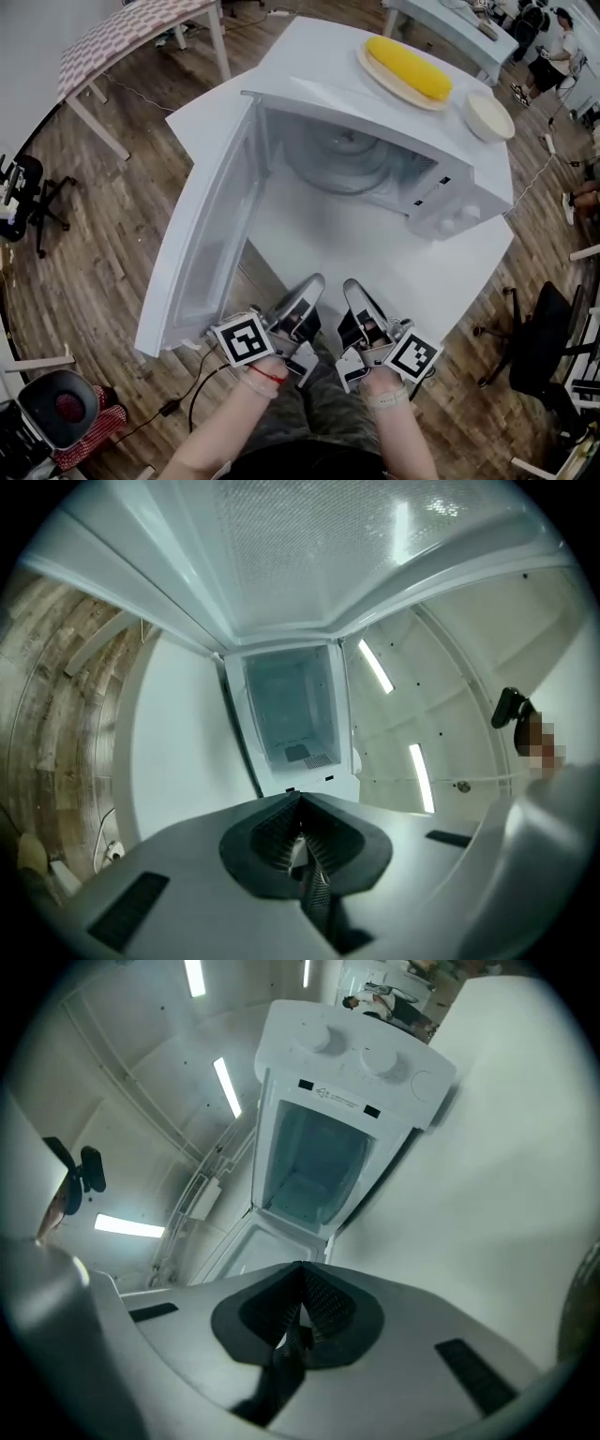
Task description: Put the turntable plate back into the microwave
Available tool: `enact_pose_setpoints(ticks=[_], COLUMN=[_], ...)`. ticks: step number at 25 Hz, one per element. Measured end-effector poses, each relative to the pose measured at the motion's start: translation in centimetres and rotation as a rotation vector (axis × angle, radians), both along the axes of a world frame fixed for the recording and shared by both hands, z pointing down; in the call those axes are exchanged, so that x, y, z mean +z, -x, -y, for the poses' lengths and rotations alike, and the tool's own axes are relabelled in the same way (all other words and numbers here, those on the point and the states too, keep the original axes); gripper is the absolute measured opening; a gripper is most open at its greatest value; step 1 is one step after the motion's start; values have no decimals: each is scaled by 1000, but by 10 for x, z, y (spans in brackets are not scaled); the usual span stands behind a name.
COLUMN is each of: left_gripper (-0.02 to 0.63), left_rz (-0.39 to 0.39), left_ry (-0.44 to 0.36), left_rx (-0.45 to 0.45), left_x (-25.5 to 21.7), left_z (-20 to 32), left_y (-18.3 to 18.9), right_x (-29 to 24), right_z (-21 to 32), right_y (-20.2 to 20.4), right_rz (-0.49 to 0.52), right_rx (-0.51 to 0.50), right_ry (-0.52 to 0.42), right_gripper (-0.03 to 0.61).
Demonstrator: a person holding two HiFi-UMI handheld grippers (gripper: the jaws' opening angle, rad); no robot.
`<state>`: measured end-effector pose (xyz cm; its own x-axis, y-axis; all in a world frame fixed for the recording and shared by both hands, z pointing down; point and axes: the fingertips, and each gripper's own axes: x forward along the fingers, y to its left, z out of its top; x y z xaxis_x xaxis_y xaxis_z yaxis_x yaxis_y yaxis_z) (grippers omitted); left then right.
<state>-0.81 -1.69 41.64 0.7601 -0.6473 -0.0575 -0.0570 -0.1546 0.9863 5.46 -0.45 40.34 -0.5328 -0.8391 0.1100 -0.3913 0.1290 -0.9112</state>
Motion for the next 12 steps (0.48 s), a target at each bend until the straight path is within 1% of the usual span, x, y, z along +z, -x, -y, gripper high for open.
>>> enact_pose_setpoints(ticks=[2,3,6,9,12], left_gripper=[12,12,12,12,12], left_rz=[6,19,72,96,138], left_ry=[7,-5,-88,-133,-183], left_rx=[2,4,8,11,17], left_x=[-2,-5,-19,-33,-45], left_z=[-9,-12,-17,-24,-30], left_y=[2,3,6,7,7], right_x=[-8,-13,-26,-37,-50], right_z=[-9,-13,-22,-31,-37], right_y=[8,14,27,33,33], right_rz=[-46,-72,-185,-309,-371], right_rx=[-32,-54,-108,-138,-139], right_ry=[-27,-47,-103,-154,-199], right_gripper=[20,20,20,20,20])
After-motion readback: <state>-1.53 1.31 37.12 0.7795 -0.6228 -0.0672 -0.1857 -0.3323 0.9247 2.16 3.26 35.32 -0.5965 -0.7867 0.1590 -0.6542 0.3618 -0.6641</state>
